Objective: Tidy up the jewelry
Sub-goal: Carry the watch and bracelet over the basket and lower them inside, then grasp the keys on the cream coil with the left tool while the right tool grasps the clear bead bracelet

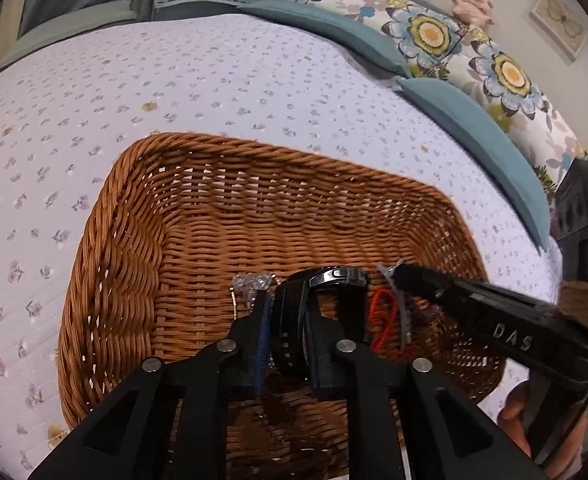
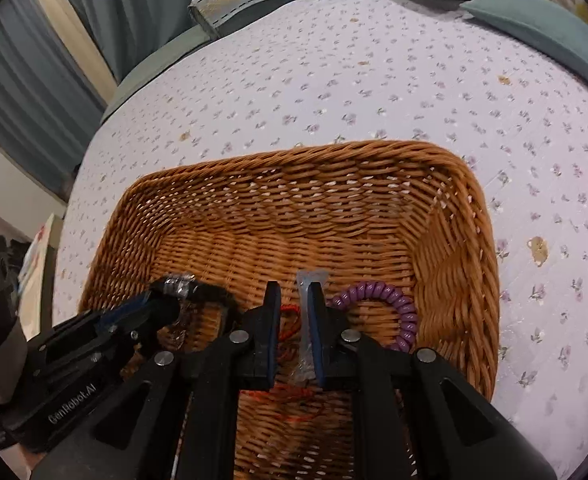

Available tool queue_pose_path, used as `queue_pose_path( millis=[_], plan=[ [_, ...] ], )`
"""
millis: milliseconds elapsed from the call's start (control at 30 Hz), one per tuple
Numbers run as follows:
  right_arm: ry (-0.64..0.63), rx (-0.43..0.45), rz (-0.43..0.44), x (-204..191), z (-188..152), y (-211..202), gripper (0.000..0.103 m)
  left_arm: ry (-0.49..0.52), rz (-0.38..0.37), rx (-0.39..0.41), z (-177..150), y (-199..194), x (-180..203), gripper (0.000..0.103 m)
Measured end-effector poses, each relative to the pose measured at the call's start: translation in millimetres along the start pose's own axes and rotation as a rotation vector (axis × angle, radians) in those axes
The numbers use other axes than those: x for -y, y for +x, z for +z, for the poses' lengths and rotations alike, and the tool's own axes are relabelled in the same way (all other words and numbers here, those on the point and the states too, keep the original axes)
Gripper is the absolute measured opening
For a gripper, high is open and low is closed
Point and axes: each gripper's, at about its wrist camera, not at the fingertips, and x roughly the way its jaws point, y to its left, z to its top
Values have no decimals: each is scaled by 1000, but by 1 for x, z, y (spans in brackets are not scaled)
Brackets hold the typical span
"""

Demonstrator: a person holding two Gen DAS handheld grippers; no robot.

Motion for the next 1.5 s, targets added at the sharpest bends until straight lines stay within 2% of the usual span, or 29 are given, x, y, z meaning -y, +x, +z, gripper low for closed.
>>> queue_pose_path(
  millis=[67, 200, 233, 333, 400, 533, 700, 767, 833, 900, 1000, 1100, 1233, 1333, 1400, 1433, 1500],
  plan=[
    [-8, 18, -4, 0, -4, -11, 37, 13, -23, 26, 1, -12, 1, 23],
    [-44, 100, -4, -4, -28, -57, 38, 31, -79, 94, -2, -51, 3, 34],
    [-58, 124, -1, -6, -40, -74, 38, 33, -94, 112, -4, -62, 2, 37],
    [-91, 188, -6, -8, -74, -115, 52, 26, -126, 183, -20, -107, -4, 45],
    [-100, 217, -3, -8, -99, -140, 56, 13, -134, 216, -32, -134, -11, 46],
    [-49, 238, 29, 5, -151, -177, 56, -22, -94, 244, -66, -177, -22, 47],
    [-27, 230, 35, 15, -195, -194, 57, -61, -19, 208, -114, -206, -35, 47],
    [5, 243, 60, 16, -212, -193, 57, -53, 3, 176, -133, -209, -39, 47],
    [28, 241, 42, 16, -225, -181, 57, -39, 0, 140, -153, -208, -44, 47],
    [36, 193, 38, 12, -235, -161, 57, -14, 2, 104, -170, -202, -46, 47],
    [15, 160, -16, 5, -240, -136, 56, 11, -4, 63, -183, -185, -51, 46],
    [23, 129, -57, 4, -242, -119, 56, 36, -43, 29, -188, -165, -50, 46],
    [-8, 118, -163, -4, -244, -114, 56, 117, -40, 31, -189, -150, -41, 46],
    [-9, 115, -200, -6, -245, -112, 56, 131, -25, 1, -185, -140, -41, 46],
    [-1, 115, -229, -7, -246, -110, 56, 142, -48, -13, -182, -138, -40, 46],
    [2, 114, -239, -6, -245, -108, 56, 147, -64, -24, -179, -136, -38, 45],
    [-10, 114, -266, -8, -246, -104, 56, 183, -66, -33, -175, -132, -29, 37]
  ],
)
